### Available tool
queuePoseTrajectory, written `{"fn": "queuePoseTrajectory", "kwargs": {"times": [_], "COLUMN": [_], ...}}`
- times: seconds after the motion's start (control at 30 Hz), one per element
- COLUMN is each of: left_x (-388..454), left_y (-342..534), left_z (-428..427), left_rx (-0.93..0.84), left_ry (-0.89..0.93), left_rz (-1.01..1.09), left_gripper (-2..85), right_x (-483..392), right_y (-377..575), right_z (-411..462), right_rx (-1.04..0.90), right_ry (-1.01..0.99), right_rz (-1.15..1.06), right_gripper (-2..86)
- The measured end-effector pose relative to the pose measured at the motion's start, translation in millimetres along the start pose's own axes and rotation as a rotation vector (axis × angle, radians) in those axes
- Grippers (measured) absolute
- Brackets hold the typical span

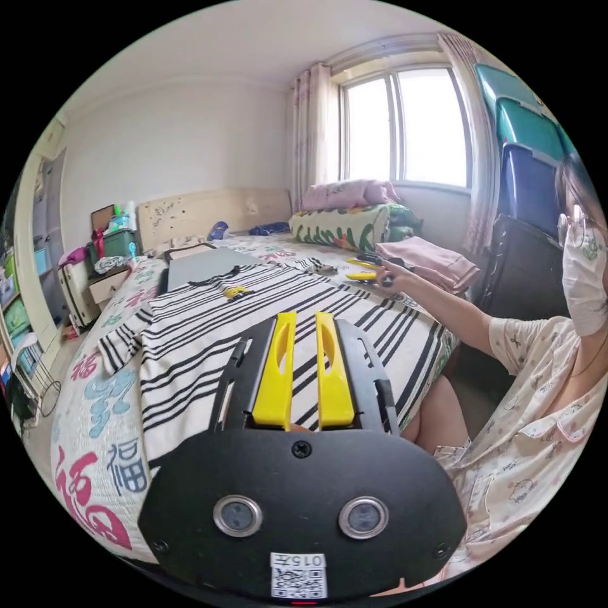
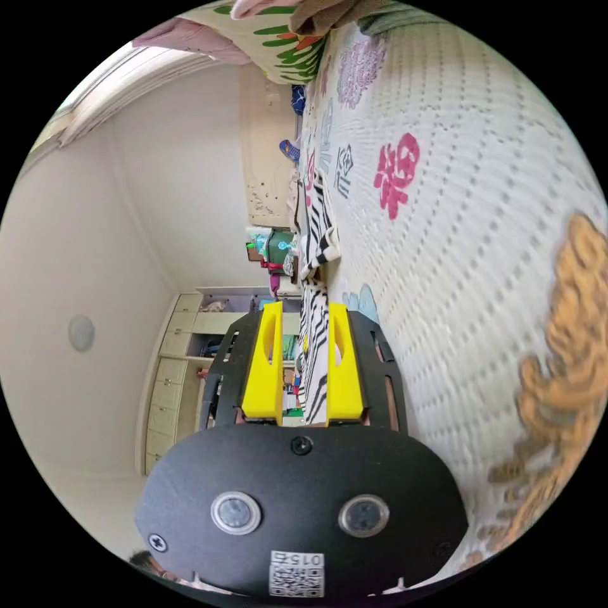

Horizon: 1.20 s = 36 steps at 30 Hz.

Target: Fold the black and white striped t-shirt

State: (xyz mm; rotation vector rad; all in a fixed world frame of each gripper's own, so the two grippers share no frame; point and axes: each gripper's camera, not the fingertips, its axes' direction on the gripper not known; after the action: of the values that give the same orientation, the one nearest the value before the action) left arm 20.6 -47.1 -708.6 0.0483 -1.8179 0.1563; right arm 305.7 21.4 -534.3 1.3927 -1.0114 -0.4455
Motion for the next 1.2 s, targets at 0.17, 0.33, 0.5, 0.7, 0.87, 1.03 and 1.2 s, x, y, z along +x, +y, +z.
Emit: {"fn": "queuePoseTrajectory", "kwargs": {"times": [0.17, 0.33, 0.5, 0.7, 0.87, 1.03, 1.2], "left_x": [28.0, 39.8, 54.0, 77.4, 83.6, 98.8, 136.6], "left_y": [-76.3, -187.1, -287.8, -398.2, -430.5, -434.8, -435.4], "left_z": [67.4, 200.0, 371.5, 567.4, 666.0, 725.9, 739.3], "left_rx": [-0.114, -0.258, -0.364, -0.412, -0.456, -0.532, -0.534], "left_ry": [0.006, 0.039, 0.207, 0.074, 0.112, -0.036, -0.153], "left_rz": [0.132, 0.127, 0.049, -0.043, -0.163, -0.175, -0.055], "left_gripper": [8.3, 8.0, 6.9, 7.7, 8.3, 6.6, 4.7], "right_x": [-68.4, -98.7, -77.7, -87.5, -82.9, -72.8, -49.8], "right_y": [-57.7, -77.5, -79.3, -68.3, -57.5, -33.8, -3.5], "right_z": [52.0, 66.8, 46.1, 55.6, 70.4, 92.4, 112.9], "right_rx": [0.008, 0.046, 0.062, 0.064, 0.078, 0.101, 0.098], "right_ry": [0.147, 0.26, -0.026, -0.017, -0.019, 0.03, 0.056], "right_rz": [0.005, -0.129, -0.015, -0.004, 0.004, -0.037, -0.057], "right_gripper": [9.3, 3.7, 1.1, 0.5, 0.4, 0.4, 0.4]}}
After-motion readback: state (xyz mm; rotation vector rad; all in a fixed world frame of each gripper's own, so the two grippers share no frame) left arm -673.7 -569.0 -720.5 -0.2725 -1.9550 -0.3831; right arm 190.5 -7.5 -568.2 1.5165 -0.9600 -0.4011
